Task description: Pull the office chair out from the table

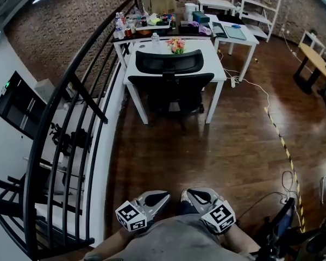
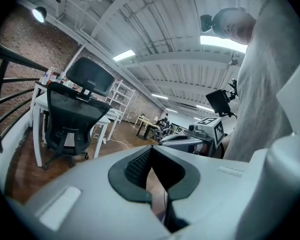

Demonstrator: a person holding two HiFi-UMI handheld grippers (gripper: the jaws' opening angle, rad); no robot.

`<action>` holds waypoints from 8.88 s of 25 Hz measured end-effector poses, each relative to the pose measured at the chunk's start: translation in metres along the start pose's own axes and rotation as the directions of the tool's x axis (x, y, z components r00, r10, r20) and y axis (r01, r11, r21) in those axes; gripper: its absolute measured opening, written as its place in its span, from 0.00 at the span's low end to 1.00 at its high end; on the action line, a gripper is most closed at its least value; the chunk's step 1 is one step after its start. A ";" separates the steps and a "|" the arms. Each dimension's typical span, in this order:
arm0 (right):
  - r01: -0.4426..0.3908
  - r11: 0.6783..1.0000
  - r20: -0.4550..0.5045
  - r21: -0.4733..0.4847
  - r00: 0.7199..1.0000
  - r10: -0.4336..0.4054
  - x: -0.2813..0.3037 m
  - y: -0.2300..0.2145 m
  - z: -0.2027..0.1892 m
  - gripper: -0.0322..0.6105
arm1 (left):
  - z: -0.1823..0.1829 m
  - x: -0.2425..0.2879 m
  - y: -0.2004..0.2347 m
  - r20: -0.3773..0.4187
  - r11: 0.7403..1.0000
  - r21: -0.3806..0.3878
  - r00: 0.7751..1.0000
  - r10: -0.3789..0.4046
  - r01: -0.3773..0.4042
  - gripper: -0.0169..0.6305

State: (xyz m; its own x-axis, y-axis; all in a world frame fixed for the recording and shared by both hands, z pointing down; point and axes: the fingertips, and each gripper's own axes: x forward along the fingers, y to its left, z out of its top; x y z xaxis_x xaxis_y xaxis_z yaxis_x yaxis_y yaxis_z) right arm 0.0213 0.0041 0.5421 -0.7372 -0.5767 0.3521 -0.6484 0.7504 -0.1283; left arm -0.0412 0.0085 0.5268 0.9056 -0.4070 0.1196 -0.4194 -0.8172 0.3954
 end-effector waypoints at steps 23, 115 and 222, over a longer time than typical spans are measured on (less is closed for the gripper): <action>0.018 1.000 0.043 -0.012 0.999 -0.017 0.075 -0.180 0.074 0.06 | 0.101 0.115 0.144 0.046 0.997 0.019 0.996 0.071 -0.072 0.03; -0.138 0.934 0.050 -0.329 0.985 0.163 0.238 -0.448 0.285 0.40 | 0.345 0.189 0.454 -0.154 0.843 0.501 0.979 -0.135 0.195 0.40; -0.204 0.932 -0.007 -0.300 0.977 0.211 -0.062 -0.032 0.109 0.31 | 0.131 -0.044 0.018 -0.177 0.824 0.465 0.946 -0.272 0.324 0.31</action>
State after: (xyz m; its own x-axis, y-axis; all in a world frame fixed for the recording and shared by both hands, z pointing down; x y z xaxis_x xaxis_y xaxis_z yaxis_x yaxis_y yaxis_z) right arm 0.0665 -0.0191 0.4234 -0.8561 -0.4030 0.3235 -0.3973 0.9136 0.0865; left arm -0.0970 -0.0415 0.4092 0.9819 -0.0904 0.1663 -0.0815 -0.9949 -0.0593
